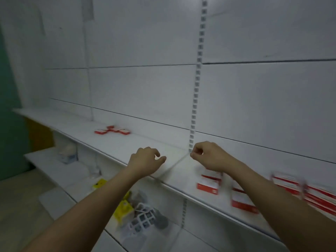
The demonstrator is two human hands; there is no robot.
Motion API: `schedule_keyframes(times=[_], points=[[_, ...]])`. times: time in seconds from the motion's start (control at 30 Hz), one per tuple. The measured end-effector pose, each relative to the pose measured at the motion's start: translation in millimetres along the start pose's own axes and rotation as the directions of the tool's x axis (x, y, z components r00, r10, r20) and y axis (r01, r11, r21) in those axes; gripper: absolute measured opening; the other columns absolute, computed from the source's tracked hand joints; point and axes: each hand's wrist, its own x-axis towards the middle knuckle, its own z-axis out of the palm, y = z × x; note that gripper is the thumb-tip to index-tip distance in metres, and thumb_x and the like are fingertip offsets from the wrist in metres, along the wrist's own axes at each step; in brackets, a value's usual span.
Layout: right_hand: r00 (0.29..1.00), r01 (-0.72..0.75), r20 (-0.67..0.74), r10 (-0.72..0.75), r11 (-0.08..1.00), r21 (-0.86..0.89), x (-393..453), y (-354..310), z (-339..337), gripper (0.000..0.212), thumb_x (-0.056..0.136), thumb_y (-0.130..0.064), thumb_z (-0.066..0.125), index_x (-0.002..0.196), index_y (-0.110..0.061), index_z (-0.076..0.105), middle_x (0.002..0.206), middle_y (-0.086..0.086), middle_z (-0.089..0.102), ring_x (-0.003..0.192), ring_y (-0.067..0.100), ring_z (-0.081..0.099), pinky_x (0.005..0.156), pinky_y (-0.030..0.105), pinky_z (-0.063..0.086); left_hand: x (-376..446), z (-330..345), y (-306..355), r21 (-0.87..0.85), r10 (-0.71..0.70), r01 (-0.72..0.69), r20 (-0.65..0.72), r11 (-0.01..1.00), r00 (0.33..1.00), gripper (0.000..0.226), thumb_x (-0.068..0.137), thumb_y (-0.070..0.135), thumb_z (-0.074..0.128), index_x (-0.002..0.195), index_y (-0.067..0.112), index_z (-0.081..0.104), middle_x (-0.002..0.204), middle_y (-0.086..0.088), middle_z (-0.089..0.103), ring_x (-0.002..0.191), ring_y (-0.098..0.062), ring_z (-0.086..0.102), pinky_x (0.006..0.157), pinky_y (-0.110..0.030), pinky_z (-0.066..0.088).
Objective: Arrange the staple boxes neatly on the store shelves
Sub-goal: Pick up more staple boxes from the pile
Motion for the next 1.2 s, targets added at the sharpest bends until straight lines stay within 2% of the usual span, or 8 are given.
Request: schedule_keyframes(times=[0.2, 0.3, 0.47, 0.67, 0.87, 1.0, 1.1, 1.2], points=[[0.992, 0.073, 0.096, -0.079, 0.995, 0.062, 84, -131, 85, 0.016, 0.089, -0.035, 0.054, 0.087, -0.022, 0.065, 0.093, -0.003, 0.067, 0.083, 0.017, 0.063, 0.082, 0.041, 0.053, 3, -63, -147, 0.012, -0.074, 0.074, 0.008, 0.997, 0.997, 0.049, 0.090, 0.057, 0.046, 0.118, 0.021, 0.064, 0.119, 0.000, 0.065, 0.109, -0.020, 0.057, 0.087, -0.034, 0.049], [0.987, 0.117, 0.096, -0.125, 0.989, 0.088, 122, -191, 121, 0.016, 0.089, -0.034, 0.053, 0.086, -0.023, 0.065, 0.092, -0.004, 0.067, 0.083, 0.016, 0.063, 0.081, 0.041, 0.054, 6, -94, -212, 0.022, -0.110, 0.111, -0.013, 0.994, 0.994, 0.049, 0.090, 0.057, 0.046, 0.117, 0.020, 0.064, 0.115, 0.001, 0.066, 0.103, -0.018, 0.060, 0.086, -0.035, 0.051], [0.982, 0.148, 0.108, -0.157, 0.985, 0.087, 181, -256, 162, 0.017, 0.089, -0.032, 0.053, 0.089, -0.021, 0.066, 0.095, -0.006, 0.063, 0.086, 0.015, 0.061, 0.082, 0.037, 0.052, 30, -127, -292, 0.043, -0.141, 0.142, -0.041, 0.989, 0.989, 0.044, 0.091, 0.053, 0.048, 0.114, 0.019, 0.065, 0.114, 0.000, 0.066, 0.100, -0.016, 0.059, 0.082, -0.032, 0.050], [0.983, 0.138, 0.106, -0.147, 0.987, 0.087, 261, -275, 211, 0.017, 0.089, -0.031, 0.053, 0.091, -0.021, 0.066, 0.100, -0.006, 0.063, 0.089, 0.015, 0.060, 0.084, 0.038, 0.052, 90, -125, -358, 0.049, -0.136, 0.138, -0.030, 0.989, 0.990, 0.043, 0.091, 0.052, 0.048, 0.116, 0.021, 0.064, 0.115, 0.000, 0.066, 0.104, -0.018, 0.059, 0.087, -0.035, 0.051], [0.992, 0.075, 0.084, -0.091, 0.981, 0.180, 360, -274, 257, 0.016, 0.089, -0.026, 0.053, 0.084, -0.016, 0.066, 0.088, -0.004, 0.063, 0.084, 0.019, 0.062, 0.080, 0.037, 0.052, 169, -119, -418, 0.067, -0.103, 0.102, 0.022, 0.993, 0.994, 0.039, 0.091, 0.049, 0.050, 0.116, 0.022, 0.064, 0.112, 0.002, 0.065, 0.105, -0.016, 0.058, 0.087, -0.033, 0.049], [0.994, 0.014, 0.108, -0.034, 0.982, 0.190, 429, -276, 278, 0.018, 0.090, -0.027, 0.054, 0.090, -0.014, 0.067, 0.093, -0.001, 0.063, 0.088, 0.020, 0.061, 0.079, 0.033, 0.049, 235, -134, -457, 0.108, -0.107, 0.101, 0.055, 0.989, 0.993, 0.036, 0.090, 0.049, 0.051, 0.116, 0.026, 0.063, 0.112, 0.005, 0.063, 0.104, -0.016, 0.055, 0.090, -0.035, 0.047], [0.997, -0.031, 0.079, 0.017, 0.983, 0.180, 473, -271, 288, 0.016, 0.090, -0.025, 0.052, 0.090, -0.016, 0.066, 0.094, -0.001, 0.065, 0.088, 0.019, 0.061, 0.079, 0.034, 0.050, 281, -139, -480, 0.025, -0.095, 0.095, 0.009, 0.995, 0.995, 0.030, 0.091, 0.043, 0.054, 0.113, 0.025, 0.064, 0.109, 0.005, 0.064, 0.096, -0.013, 0.054, 0.084, -0.029, 0.045], [0.993, -0.083, 0.090, 0.071, 0.986, 0.144, 504, -264, 302, 0.014, 0.089, -0.025, 0.053, 0.084, -0.020, 0.064, 0.090, -0.001, 0.065, 0.086, 0.017, 0.061, 0.077, 0.033, 0.050, 312, -124, -502, -0.013, -0.055, 0.056, 0.051, 0.998, 0.997, 0.030, 0.091, 0.041, 0.055, 0.114, 0.025, 0.064, 0.110, 0.005, 0.063, 0.095, -0.011, 0.054, 0.082, -0.026, 0.044]])
